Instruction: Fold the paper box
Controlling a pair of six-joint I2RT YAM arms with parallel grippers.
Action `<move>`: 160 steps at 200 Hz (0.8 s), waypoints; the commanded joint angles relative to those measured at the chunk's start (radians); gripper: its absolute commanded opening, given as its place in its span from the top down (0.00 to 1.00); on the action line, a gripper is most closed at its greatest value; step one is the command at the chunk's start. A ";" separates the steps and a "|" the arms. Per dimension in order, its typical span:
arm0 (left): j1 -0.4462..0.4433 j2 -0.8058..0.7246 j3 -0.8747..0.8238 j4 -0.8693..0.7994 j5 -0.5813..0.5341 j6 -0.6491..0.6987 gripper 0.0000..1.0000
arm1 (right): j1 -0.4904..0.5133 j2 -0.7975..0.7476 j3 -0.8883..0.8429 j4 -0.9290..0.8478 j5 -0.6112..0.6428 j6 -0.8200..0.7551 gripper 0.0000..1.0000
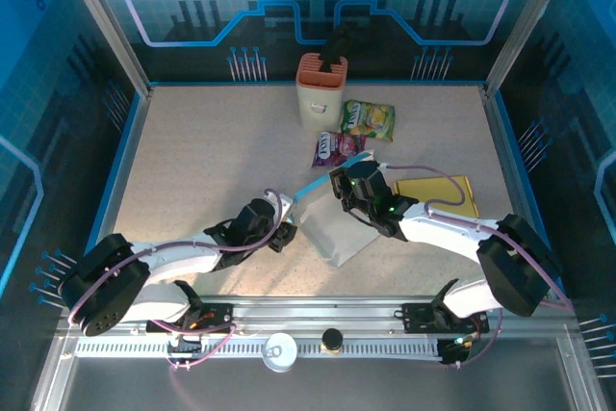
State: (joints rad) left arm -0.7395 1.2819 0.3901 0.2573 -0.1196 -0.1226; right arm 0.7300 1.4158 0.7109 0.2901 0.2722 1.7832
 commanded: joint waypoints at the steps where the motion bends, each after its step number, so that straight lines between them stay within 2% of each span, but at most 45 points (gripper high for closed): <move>1: -0.019 -0.030 0.015 0.054 -0.005 0.050 0.67 | -0.005 0.037 -0.038 -0.026 -0.043 -0.015 1.00; 52: -0.036 -0.129 -0.035 0.069 -0.031 0.032 0.69 | -0.027 0.013 -0.033 -0.015 -0.051 -0.039 1.00; 94: -0.036 -0.251 -0.118 0.066 -0.033 -0.024 0.68 | -0.069 -0.002 -0.005 -0.049 -0.116 -0.085 1.00; 114: -0.035 -0.289 -0.146 0.067 -0.058 -0.051 0.72 | -0.075 0.000 -0.003 -0.051 -0.129 -0.093 1.00; 123: -0.036 -0.293 -0.143 0.047 -0.102 -0.063 0.77 | -0.076 0.000 -0.008 -0.044 -0.132 -0.089 1.00; 140: -0.033 -0.275 -0.126 0.039 -0.159 -0.060 0.78 | -0.075 0.003 -0.013 -0.036 -0.135 -0.087 1.00; 160: -0.014 -0.228 -0.109 0.088 -0.119 -0.035 0.76 | -0.075 0.007 -0.010 -0.029 -0.146 -0.089 1.00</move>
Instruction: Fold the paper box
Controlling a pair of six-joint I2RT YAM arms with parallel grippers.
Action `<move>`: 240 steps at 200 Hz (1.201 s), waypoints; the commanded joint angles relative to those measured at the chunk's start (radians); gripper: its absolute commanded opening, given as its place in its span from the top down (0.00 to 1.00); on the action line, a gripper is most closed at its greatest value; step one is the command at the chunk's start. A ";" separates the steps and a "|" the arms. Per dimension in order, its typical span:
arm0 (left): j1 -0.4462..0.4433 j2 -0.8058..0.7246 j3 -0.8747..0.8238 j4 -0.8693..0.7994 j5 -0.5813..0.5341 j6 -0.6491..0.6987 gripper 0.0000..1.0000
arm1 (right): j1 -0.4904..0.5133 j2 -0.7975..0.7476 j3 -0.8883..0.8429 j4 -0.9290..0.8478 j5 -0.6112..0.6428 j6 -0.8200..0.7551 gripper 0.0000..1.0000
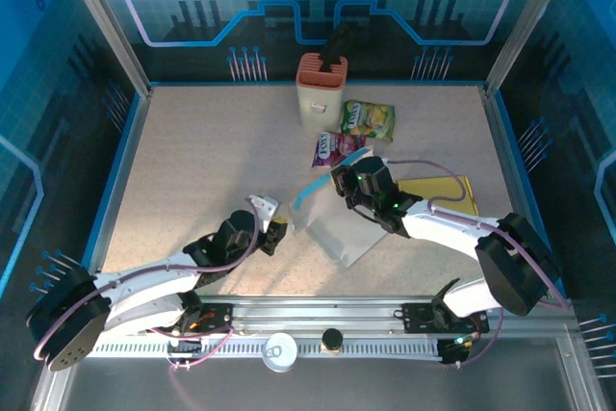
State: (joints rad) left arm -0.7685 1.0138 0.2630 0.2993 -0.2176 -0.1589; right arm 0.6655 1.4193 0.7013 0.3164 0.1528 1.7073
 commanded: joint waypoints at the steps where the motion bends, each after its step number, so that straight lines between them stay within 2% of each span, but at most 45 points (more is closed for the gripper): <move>1: 0.016 0.044 0.018 0.049 -0.017 0.002 0.76 | -0.011 0.004 0.000 -0.056 -0.027 -0.013 1.00; 32: 0.028 0.145 0.050 0.117 0.087 0.067 0.74 | -0.011 0.012 0.005 -0.052 -0.035 -0.014 1.00; 72: 0.034 0.215 0.077 0.146 0.093 0.114 0.72 | -0.010 0.024 0.005 -0.052 -0.053 -0.016 1.00; 185: 0.035 0.253 0.141 0.142 0.184 0.165 0.76 | -0.003 0.032 0.005 -0.005 -0.063 -0.014 1.00; 240: 0.036 0.250 0.165 0.147 0.285 0.159 0.71 | -0.004 0.031 0.006 0.007 -0.068 -0.013 1.00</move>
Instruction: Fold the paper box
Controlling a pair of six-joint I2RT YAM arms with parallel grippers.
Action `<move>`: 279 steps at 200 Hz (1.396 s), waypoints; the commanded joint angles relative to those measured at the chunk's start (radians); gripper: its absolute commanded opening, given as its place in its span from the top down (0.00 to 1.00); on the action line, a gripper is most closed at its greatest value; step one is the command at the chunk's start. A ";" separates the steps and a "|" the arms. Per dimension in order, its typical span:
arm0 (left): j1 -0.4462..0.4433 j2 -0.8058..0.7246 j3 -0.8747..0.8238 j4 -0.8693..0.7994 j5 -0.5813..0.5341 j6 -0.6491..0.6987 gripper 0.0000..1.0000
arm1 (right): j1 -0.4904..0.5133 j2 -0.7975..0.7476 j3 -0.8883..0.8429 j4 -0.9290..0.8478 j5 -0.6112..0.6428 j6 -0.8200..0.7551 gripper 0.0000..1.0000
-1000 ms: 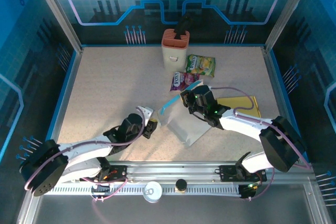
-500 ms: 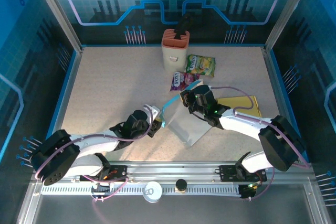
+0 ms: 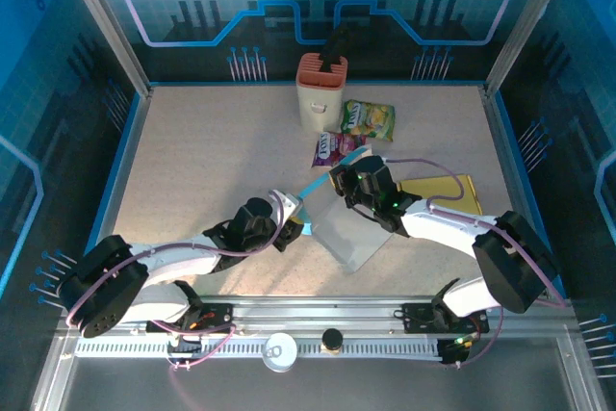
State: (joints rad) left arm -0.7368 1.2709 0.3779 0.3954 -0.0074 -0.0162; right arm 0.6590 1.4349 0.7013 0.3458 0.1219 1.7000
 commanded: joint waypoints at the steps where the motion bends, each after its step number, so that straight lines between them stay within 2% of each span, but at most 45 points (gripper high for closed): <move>1: 0.005 -0.006 0.051 0.049 0.075 0.016 0.71 | 0.002 0.015 0.006 -0.023 -0.037 -0.006 1.00; 52: 0.008 0.037 0.060 0.056 0.014 0.007 0.77 | 0.004 0.000 0.007 -0.027 -0.038 -0.005 1.00; 99: 0.010 0.027 0.054 0.066 -0.088 -0.025 0.75 | 0.014 -0.003 0.000 -0.003 -0.039 -0.016 1.00; 158: 0.012 0.045 0.057 0.081 -0.089 -0.055 0.75 | 0.032 0.001 -0.019 0.030 -0.022 -0.011 1.00; 183: 0.011 0.045 0.054 0.101 -0.098 -0.078 0.72 | 0.044 0.002 -0.054 0.089 0.010 -0.017 1.00; 239: 0.008 0.072 0.042 0.140 -0.109 -0.118 0.73 | 0.063 0.006 -0.117 0.221 0.058 -0.028 1.00; 251: 0.007 0.075 0.041 0.145 -0.121 -0.129 0.71 | 0.068 0.008 -0.125 0.239 0.069 -0.037 1.00; 265: 0.006 0.073 0.034 0.153 -0.146 -0.140 0.63 | 0.072 0.017 -0.135 0.266 0.075 -0.038 1.00; 279: 0.005 0.071 0.027 0.161 -0.159 -0.146 0.61 | 0.075 0.029 -0.144 0.295 0.075 -0.036 1.00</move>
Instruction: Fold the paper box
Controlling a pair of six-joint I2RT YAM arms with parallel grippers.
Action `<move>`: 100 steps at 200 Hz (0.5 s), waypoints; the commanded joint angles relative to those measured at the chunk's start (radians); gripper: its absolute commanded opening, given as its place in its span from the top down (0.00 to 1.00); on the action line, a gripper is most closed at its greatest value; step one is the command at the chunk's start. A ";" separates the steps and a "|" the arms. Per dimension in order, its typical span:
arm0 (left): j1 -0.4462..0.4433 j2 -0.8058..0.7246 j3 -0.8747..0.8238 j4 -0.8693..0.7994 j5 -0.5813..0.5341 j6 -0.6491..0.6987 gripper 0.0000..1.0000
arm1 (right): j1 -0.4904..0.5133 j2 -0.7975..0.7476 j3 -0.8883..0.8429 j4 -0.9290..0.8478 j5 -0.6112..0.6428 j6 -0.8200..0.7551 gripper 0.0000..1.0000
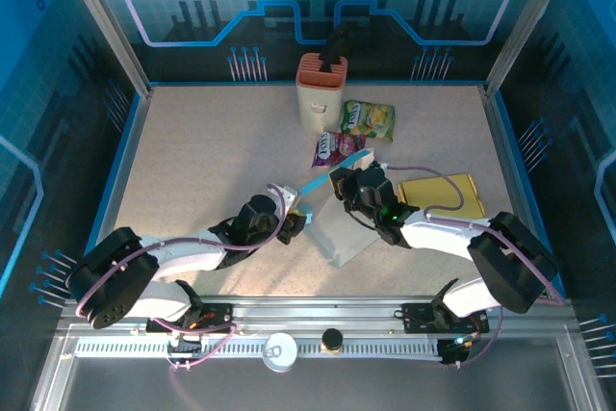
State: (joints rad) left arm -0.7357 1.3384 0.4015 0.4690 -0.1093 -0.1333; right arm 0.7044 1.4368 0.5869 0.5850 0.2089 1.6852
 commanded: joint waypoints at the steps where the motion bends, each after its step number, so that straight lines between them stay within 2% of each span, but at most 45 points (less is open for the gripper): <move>1: 0.004 0.004 0.003 0.088 -0.058 -0.030 0.61 | 0.030 0.028 -0.031 0.057 -0.011 -0.021 1.00; 67: 0.005 0.031 -0.005 0.100 -0.069 -0.042 0.62 | 0.040 0.081 -0.071 0.184 0.037 -0.061 1.00; 100: 0.005 0.044 -0.010 0.114 -0.089 -0.060 0.66 | 0.062 0.160 -0.125 0.395 0.084 -0.067 1.00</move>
State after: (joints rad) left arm -0.7357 1.3689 0.4015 0.5079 -0.1635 -0.1638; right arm 0.7258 1.5314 0.5148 0.8547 0.2741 1.6543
